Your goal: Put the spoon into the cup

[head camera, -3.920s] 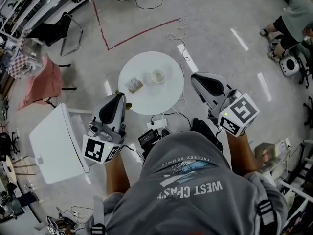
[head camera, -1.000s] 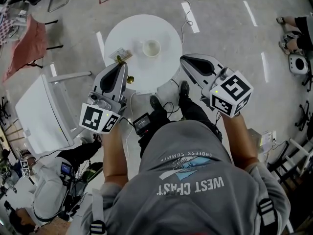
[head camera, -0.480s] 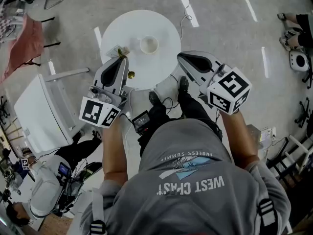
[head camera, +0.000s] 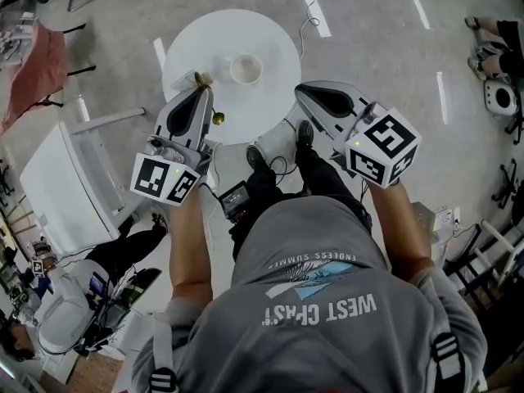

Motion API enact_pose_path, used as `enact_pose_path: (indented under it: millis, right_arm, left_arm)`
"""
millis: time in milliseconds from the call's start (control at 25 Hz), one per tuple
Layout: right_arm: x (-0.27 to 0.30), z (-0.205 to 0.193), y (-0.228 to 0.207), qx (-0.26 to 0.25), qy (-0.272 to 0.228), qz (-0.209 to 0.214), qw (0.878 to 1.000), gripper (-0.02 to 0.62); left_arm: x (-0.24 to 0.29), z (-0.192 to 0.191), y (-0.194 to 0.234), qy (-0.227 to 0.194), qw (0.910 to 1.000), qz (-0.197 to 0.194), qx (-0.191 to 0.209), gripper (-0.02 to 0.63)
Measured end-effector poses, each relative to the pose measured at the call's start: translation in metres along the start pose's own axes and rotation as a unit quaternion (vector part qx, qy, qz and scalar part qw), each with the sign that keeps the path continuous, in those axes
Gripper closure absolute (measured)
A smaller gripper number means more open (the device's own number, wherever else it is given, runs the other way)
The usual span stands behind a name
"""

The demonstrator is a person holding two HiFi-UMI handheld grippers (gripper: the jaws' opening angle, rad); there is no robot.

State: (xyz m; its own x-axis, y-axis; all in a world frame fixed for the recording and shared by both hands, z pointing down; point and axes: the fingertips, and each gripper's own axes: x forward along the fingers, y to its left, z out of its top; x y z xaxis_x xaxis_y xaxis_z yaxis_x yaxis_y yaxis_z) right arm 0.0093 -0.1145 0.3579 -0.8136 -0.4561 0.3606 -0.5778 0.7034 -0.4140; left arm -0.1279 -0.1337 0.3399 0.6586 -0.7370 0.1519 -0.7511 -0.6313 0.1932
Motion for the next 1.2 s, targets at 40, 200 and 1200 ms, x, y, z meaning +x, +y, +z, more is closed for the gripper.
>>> enact_pose_path:
  millis: [40,200,1200]
  right_arm:
    - [0.001,-0.001,0.0,0.001,0.001,0.0,1.0,0.594]
    - [0.003,-0.004,0.001,0.001,0.004,0.003,1.0,0.594]
    - [0.022,-0.029,-0.002,0.018,0.034,0.014,0.999,0.594]
  left_arm:
    - [0.0,-0.001,0.001,0.0,1.0,0.0,-0.001,0.606]
    - [0.001,-0.005,0.003,-0.001,1.0,0.002,-0.006,0.604]
    - [0.0,-0.03,0.025,-0.005,0.9985,0.027,-0.048,0.605]
